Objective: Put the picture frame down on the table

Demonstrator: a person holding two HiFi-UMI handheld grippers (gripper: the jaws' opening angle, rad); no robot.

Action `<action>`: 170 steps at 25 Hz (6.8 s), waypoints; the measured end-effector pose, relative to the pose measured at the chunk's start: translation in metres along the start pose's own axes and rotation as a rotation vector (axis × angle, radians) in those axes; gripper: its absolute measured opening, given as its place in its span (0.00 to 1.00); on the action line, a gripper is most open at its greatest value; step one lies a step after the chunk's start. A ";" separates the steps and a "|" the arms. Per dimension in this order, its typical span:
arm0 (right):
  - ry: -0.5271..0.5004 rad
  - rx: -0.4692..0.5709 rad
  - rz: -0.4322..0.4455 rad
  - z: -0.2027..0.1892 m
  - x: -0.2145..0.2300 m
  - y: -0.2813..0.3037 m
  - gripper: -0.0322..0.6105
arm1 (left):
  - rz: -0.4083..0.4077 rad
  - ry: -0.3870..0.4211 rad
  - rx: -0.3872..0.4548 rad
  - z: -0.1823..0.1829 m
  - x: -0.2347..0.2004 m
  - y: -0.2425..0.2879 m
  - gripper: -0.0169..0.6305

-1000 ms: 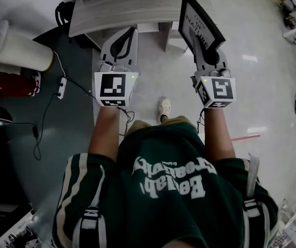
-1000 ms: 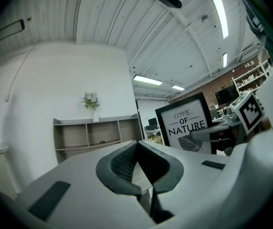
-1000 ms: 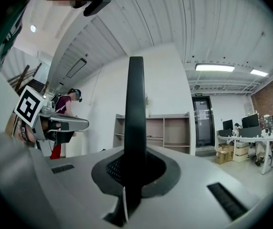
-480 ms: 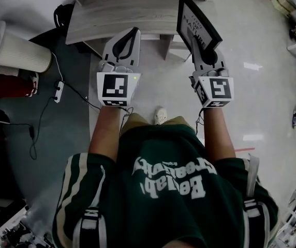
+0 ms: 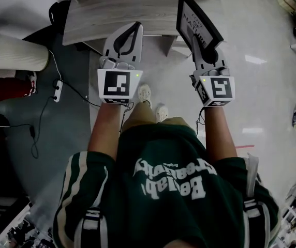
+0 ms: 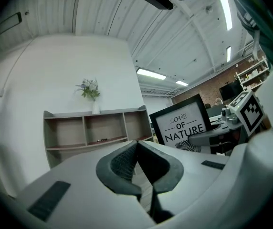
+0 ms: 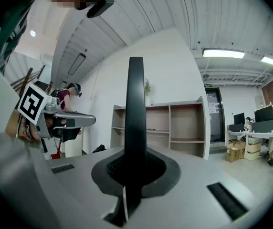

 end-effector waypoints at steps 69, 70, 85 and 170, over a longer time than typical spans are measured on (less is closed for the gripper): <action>-0.132 -0.094 -0.040 0.064 -0.018 -0.036 0.11 | -0.088 -0.125 0.097 0.076 0.041 -0.056 0.05; -0.130 -0.098 -0.040 0.061 -0.017 -0.037 0.11 | -0.089 -0.125 0.093 0.076 0.042 -0.055 0.05; -0.084 -0.108 -0.031 0.052 -0.027 -0.042 0.11 | -0.098 -0.172 0.078 0.067 0.046 -0.058 0.05; -0.270 0.215 -0.208 0.343 -0.297 -0.556 0.11 | -0.225 -0.120 0.269 0.238 0.258 -0.595 0.06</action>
Point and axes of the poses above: the fingertips, and each gripper's own axes: y forward along the fingers, x to its right, z out of its top, the point moved 5 cm from there along -y, backward along the fingers, and after that the axes turned 13 degrees about -y, right-handed, at the moved point
